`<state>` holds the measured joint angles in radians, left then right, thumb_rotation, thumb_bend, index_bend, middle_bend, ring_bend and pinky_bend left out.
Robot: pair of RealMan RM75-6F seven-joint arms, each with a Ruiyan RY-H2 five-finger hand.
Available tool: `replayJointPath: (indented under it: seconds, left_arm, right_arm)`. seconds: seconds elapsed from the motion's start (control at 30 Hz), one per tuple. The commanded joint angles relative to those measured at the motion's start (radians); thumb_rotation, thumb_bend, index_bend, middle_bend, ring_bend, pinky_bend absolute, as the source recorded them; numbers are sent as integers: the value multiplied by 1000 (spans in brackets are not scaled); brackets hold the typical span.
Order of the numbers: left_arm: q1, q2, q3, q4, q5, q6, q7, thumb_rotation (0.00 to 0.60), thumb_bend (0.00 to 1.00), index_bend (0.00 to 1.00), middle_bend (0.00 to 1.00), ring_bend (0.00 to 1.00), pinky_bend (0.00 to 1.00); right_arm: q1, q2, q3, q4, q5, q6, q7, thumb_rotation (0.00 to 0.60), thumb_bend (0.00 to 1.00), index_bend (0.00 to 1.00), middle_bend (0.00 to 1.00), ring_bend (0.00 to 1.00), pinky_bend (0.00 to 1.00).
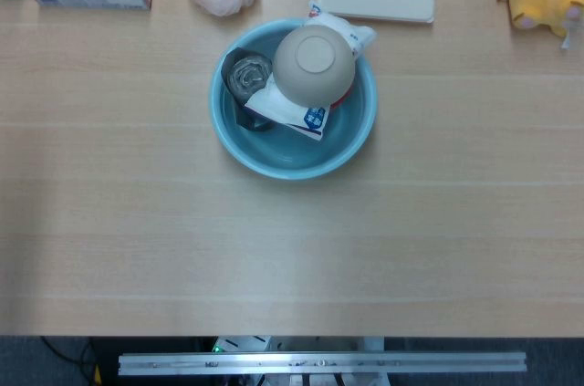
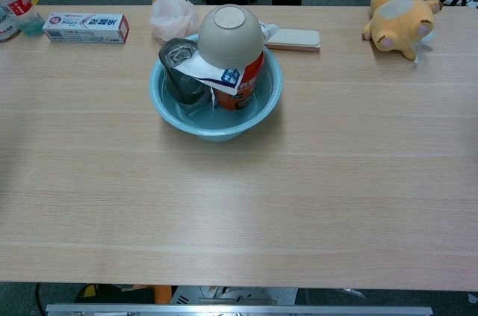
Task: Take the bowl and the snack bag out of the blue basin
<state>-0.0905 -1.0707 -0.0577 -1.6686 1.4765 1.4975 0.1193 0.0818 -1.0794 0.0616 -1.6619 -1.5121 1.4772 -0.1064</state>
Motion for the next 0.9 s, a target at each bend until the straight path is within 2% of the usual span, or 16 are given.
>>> replayJointPath:
  seconds: [0.03,0.3,0.5,0.6,0.7,0.83,0.9]
  left_arm:
    - [-2,3,-1,0,-2,-3,-1,600,257,255,227,214,261]
    - [3,2,7,0,10,3,-4,600,257,256,228,214,261]
    - [6,7,7,-6,14,10,-4,600,257,256,228,214,261]
    - [8,7,6,-9,14,15,-5,600,256,256,228,215,261]
    - [8,7,5,-14,9,13,-4,600,256,256,227,214,261]
    - [8,9,4,-20,4,11,0,600,256,255,226,214,256]
    - [8,10,4,-20,1,8,1,600,256,255,226,214,256]
  right_arm:
    - [3,1,0,-7,-2,-4,-3,600,414,440,410,370,511]
    - [43,36,2,-39,-41,-44,16,600,411,438,410,370,511]
    - [149,86,40,-98,-78,-150,47,600,373,384,404,370,511]
    - [222,105,65,-134,-77,-236,57,600,302,335,383,360,511]
    - [302,117,101,-169,-48,-333,61,600,181,263,341,322,493]
    - [412,119,147,-205,17,-473,48,600,21,141,256,237,404]
    - [471,112,166,-213,56,-548,28,600,0,77,206,184,348]
